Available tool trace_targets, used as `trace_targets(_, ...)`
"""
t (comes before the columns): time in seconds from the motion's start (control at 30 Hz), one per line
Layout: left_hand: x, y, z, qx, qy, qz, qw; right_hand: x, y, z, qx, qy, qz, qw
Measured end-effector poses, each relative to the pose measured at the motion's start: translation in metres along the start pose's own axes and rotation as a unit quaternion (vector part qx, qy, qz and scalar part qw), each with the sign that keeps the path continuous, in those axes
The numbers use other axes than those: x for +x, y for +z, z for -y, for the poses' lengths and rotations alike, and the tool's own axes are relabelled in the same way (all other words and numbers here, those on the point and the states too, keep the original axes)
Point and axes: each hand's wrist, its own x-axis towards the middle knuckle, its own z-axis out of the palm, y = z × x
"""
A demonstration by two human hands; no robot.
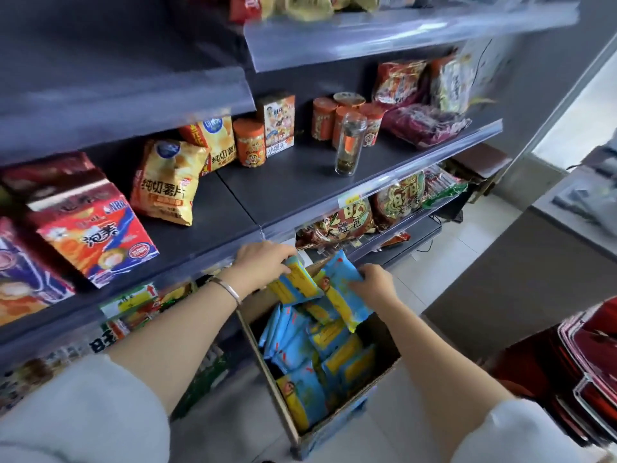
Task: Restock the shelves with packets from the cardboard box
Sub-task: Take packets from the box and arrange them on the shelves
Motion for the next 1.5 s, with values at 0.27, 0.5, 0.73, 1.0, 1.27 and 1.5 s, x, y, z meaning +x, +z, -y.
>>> trace_targets(0.27,-0.048,-0.064,0.009,-0.273,-0.007,-0.181,0.945,-0.015,-0.04,0.044,0.179,-0.072,-0.045,0.98)
trace_targets(0.5,-0.101,-0.098,0.024,-0.442,-0.041,-0.238,0.864,-0.034,-0.033,0.098,0.32,-0.108,0.047,0.94)
trace_targets(0.73,-0.158,-0.11,0.062,-0.361,-0.111,-0.347,0.859,-0.069,-0.014,0.152,0.423,-0.16,0.206,0.868)
trace_targets(1.0,-0.228,-0.149,0.118,-0.398,-0.103,-0.43,0.804,-0.121,-0.019,0.256,0.488,-0.273,0.244,0.792)
trace_targets(1.27,-0.317,-0.198,0.216,-0.435,-0.15,-0.514,0.724,-0.2,0.012,0.387,0.424,-0.396,0.265,0.77)
trace_targets(1.5,-0.4,-0.22,0.322,-0.388,-0.141,-0.622,0.665,-0.231,0.041,0.501,0.22,-0.557,0.054,0.799)
